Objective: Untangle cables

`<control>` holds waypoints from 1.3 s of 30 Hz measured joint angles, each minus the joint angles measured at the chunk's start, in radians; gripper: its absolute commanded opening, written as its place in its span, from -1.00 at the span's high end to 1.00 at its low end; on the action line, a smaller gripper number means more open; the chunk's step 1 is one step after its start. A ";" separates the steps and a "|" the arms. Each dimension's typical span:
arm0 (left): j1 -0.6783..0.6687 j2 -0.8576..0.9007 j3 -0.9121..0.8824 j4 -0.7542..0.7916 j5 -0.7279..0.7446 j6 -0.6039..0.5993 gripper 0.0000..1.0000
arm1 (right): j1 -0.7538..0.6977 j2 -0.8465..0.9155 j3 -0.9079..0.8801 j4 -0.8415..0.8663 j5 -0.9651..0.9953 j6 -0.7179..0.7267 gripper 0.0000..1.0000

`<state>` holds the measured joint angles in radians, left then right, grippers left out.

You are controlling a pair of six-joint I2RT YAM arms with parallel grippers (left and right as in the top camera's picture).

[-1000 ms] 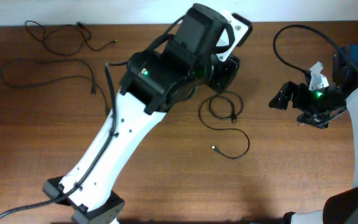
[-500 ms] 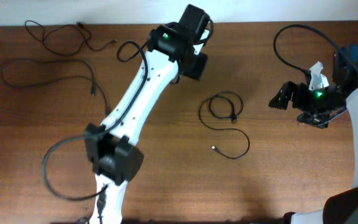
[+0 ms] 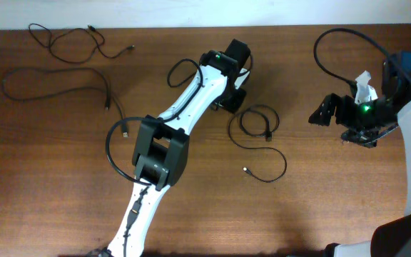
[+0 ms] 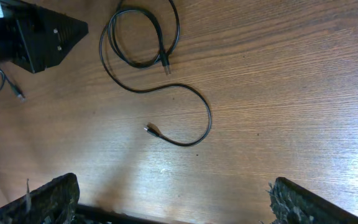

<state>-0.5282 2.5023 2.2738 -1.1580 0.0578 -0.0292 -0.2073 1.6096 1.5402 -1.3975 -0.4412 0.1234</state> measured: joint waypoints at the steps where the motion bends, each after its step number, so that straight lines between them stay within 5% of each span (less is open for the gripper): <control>1: 0.000 0.002 0.000 -0.001 0.010 0.000 0.11 | 0.000 0.000 0.000 0.000 0.000 0.000 -0.97; 17: -0.011 0.003 -0.087 0.042 0.051 0.008 0.17 | 0.000 0.000 0.000 0.000 0.000 0.001 -0.96; 24: -0.010 0.003 -0.101 0.079 0.051 0.015 0.56 | 0.000 0.000 0.000 0.000 0.000 0.000 -0.97; 30: -0.010 0.003 -0.103 0.082 0.052 0.014 0.47 | 0.000 0.000 0.000 0.000 0.000 0.000 -0.97; 36: -0.031 0.003 -0.105 0.082 -0.022 0.015 0.60 | 0.000 0.000 0.000 0.000 0.000 0.000 -0.97; 38: -0.039 0.002 -0.111 0.085 -0.047 0.015 0.74 | 0.000 0.000 0.000 0.000 0.000 0.000 -0.97; 39: -0.041 0.000 -0.114 0.086 -0.056 0.016 0.99 | 0.000 0.000 0.000 0.000 0.000 0.001 -0.97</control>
<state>-0.5694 2.5019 2.1601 -1.0718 0.0021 -0.0135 -0.2073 1.6093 1.5406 -1.3979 -0.4412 0.1242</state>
